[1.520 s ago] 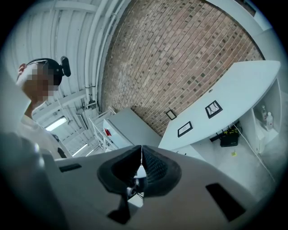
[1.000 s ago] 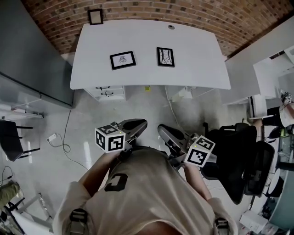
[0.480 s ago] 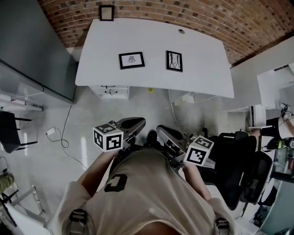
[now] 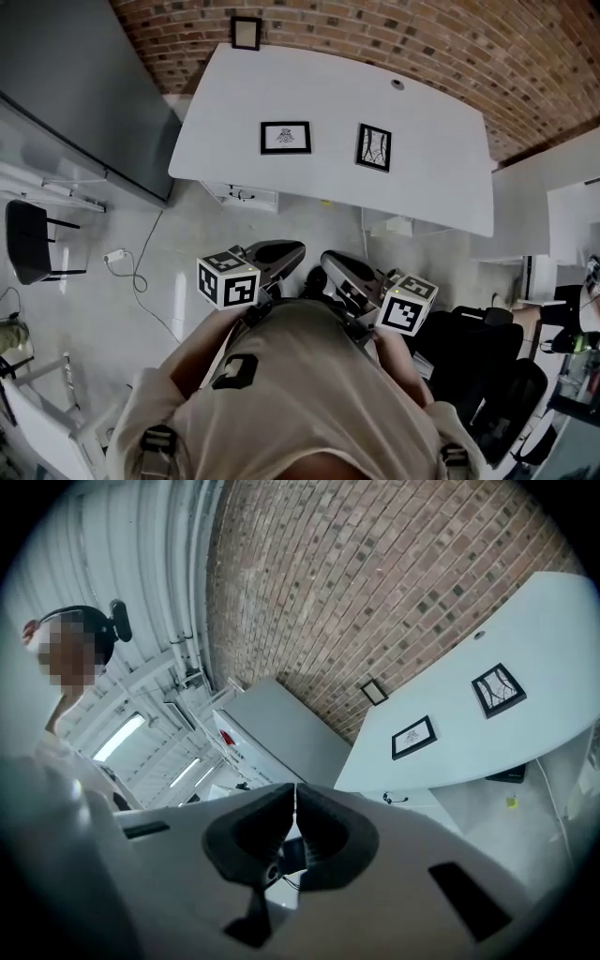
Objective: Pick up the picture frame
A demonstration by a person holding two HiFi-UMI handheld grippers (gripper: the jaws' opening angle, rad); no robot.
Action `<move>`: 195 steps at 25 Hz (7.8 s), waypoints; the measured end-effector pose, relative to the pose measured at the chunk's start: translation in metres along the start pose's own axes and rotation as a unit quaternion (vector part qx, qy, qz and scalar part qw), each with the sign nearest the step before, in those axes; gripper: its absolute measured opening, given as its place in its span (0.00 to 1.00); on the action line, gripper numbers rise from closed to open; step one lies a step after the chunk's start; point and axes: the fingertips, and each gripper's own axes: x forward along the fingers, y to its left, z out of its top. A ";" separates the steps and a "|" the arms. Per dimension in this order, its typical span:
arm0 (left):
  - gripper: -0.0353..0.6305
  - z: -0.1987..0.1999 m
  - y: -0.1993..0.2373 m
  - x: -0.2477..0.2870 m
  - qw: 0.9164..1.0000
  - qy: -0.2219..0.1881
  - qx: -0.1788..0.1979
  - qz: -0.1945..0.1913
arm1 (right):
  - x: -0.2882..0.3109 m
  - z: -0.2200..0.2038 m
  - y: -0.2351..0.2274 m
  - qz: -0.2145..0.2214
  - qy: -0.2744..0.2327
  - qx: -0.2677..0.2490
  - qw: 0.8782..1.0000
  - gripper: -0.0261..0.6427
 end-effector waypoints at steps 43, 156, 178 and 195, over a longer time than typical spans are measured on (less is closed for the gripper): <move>0.07 0.090 0.055 0.105 0.982 -0.040 0.044 0.179 | -0.038 0.111 -0.137 0.056 0.040 0.061 0.996 0.05; 0.38 0.073 0.366 0.059 0.883 0.140 0.025 0.447 | 0.053 0.177 -0.200 0.013 0.064 0.122 0.990 0.05; 0.36 0.054 0.350 0.058 0.859 0.073 -0.038 0.505 | 0.026 0.156 -0.218 0.056 0.146 0.130 0.979 0.05; 0.39 0.031 0.335 0.043 0.872 0.051 -0.028 0.486 | 0.083 0.122 -0.170 0.067 0.154 0.182 0.969 0.05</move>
